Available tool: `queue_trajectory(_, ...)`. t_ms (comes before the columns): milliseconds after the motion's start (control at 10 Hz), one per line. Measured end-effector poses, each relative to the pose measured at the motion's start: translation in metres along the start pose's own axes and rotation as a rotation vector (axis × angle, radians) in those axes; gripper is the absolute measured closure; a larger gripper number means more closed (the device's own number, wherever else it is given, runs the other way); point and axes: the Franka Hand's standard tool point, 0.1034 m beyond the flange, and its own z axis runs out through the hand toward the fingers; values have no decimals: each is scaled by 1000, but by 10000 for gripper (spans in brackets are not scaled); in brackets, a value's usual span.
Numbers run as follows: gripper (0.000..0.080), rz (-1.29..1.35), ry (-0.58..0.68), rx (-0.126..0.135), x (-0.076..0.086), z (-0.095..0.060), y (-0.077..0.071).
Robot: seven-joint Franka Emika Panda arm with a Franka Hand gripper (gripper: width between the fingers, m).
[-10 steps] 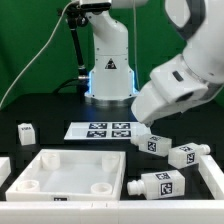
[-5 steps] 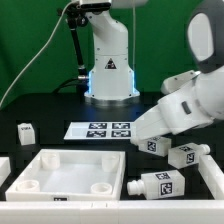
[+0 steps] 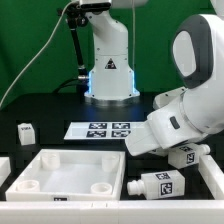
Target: Assemble one leg
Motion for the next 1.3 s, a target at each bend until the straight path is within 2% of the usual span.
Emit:
queue_trajectory(300,150,-11,6,1,2,4,0)
queue_trajectory(500,397,-11,6,1,2,4,0)
queue_trajectory(600,397,-11,7,0,1,3,0)
queue_trajectory(700,522,-12,10,-2,0,1,0)
queue_trajectory(800,522,-19,15,-3,-1,-1,1)
queue_trajectory(900,522,-41,2,3,-11,-8,2)
queue_trajectory(1000,522,-74,-38,33,-40,-21,4)
queue_trajectory(1200,522,-127,-62,63,-84,-41,20)
queue_trajectory(1300,522,-129,-48,70,-95,-47,27)
